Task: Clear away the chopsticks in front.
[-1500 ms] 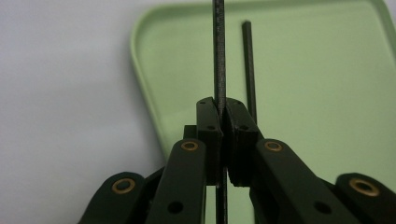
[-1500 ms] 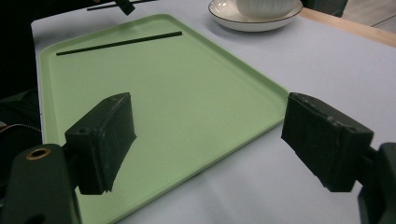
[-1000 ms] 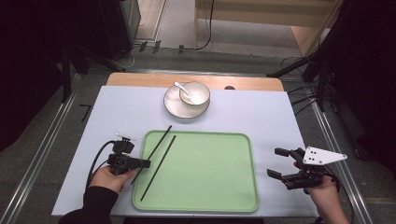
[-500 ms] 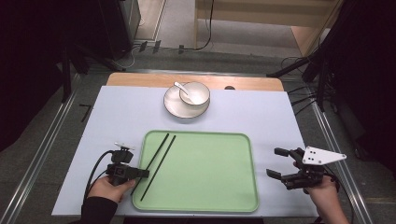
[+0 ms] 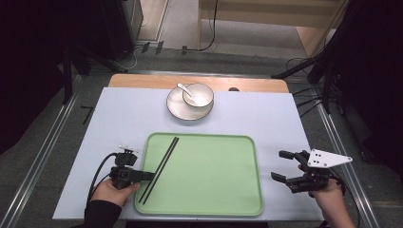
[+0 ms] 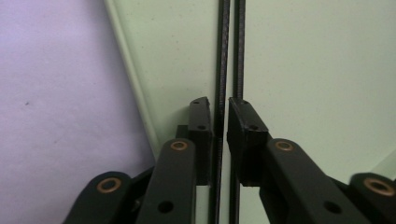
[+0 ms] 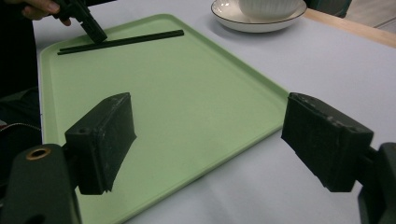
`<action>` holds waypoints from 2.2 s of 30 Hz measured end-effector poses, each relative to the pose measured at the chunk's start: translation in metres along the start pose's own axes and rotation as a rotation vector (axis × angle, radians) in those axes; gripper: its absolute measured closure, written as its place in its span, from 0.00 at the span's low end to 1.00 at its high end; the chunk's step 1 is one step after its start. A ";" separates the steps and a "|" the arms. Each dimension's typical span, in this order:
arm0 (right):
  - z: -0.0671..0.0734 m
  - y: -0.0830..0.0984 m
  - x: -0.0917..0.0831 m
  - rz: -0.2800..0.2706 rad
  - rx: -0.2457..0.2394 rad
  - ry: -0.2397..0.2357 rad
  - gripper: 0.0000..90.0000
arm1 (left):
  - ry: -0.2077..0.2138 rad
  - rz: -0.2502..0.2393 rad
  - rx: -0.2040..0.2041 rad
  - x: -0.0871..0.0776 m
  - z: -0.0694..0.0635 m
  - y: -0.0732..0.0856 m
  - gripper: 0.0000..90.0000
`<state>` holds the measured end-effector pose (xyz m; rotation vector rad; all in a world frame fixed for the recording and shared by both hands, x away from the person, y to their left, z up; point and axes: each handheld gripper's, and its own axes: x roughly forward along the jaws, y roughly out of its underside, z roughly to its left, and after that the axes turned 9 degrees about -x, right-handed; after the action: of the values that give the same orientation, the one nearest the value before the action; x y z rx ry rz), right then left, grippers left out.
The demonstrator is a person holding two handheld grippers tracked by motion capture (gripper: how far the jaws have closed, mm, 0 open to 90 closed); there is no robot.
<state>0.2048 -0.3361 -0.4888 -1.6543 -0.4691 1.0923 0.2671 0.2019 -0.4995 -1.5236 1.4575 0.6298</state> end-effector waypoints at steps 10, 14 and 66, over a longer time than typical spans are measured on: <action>0.000 0.001 0.000 0.003 0.002 0.001 0.20 | 0.068 -0.097 0.101 -0.014 0.007 -0.008 0.57; 0.000 0.001 0.000 0.007 0.005 0.001 0.20 | 0.085 -0.122 0.183 -0.016 0.012 -0.010 0.42; 0.000 0.003 -0.003 -0.002 0.011 0.006 0.20 | 0.145 -0.477 0.513 -0.085 0.075 0.008 0.27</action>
<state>0.2024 -0.3395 -0.4898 -1.6466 -0.4600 1.0870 0.2612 0.3089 -0.4640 -1.4393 1.1725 -0.1368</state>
